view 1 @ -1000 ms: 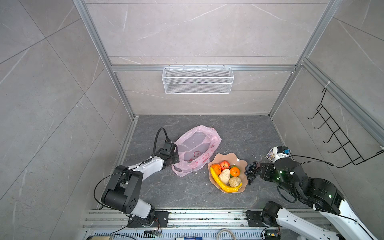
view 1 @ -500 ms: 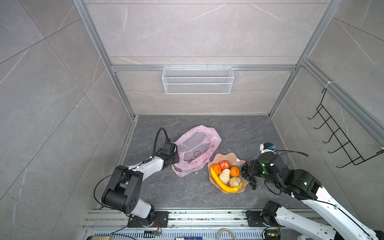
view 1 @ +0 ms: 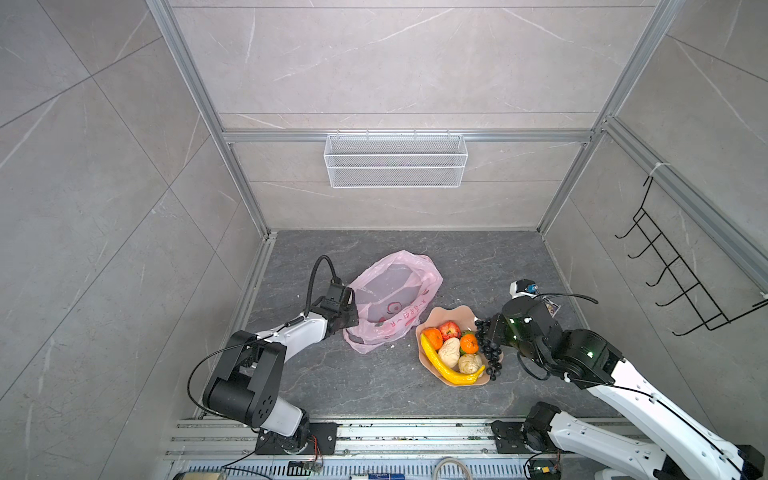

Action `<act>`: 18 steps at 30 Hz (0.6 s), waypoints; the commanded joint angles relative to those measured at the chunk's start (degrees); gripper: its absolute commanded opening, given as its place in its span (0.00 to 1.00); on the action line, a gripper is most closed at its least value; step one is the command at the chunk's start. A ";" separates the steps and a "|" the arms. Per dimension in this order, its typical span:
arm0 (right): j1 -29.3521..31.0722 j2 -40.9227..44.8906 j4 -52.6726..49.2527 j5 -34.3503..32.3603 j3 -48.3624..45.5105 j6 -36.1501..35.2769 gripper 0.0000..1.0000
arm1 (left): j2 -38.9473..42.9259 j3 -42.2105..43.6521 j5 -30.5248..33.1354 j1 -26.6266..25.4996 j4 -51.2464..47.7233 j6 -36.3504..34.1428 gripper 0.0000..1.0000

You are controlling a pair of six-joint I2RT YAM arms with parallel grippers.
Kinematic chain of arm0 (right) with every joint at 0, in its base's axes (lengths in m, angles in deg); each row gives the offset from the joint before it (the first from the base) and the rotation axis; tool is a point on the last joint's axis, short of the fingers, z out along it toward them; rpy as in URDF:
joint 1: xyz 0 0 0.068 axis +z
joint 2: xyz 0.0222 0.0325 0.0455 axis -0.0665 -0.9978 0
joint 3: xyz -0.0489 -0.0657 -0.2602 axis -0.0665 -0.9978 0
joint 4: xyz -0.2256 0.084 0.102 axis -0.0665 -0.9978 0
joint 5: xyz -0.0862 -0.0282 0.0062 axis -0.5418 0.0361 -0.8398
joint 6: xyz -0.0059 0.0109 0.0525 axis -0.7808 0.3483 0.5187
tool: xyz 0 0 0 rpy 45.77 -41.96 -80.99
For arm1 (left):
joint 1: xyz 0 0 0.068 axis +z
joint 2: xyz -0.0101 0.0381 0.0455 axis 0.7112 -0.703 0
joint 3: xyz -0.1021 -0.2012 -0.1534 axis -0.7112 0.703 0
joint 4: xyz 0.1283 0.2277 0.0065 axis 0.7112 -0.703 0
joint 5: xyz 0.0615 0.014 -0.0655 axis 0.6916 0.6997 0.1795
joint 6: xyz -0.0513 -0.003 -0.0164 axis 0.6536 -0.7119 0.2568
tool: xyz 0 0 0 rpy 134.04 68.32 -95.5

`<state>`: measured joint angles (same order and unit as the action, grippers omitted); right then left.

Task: Take the fake fruits out of the plastic bag
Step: 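Swing the grapes with the right gripper around and over the bowl, then lower the grapes onto the fruit in the bowl and open the right gripper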

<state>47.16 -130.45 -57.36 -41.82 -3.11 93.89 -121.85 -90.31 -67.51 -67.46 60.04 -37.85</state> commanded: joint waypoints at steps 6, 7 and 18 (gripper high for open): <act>-2.53 -4.01 4.69 -3.26 0.24 -2.96 0.00 | 1.12 -0.69 0.03 0.11 0.46 -1.07 0.01; -3.12 -4.56 5.40 -2.85 0.07 -3.40 0.00 | 1.08 -0.73 0.10 0.11 0.52 -1.08 0.01; -7.97 -9.67 11.73 1.27 -0.71 -6.25 0.00 | 0.64 -0.91 -0.46 0.11 0.61 -1.11 0.01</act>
<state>39.75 -139.22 -49.10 -41.71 -3.44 89.39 -121.85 -90.31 -67.65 -67.46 60.04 -37.85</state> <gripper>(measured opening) 0.046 0.046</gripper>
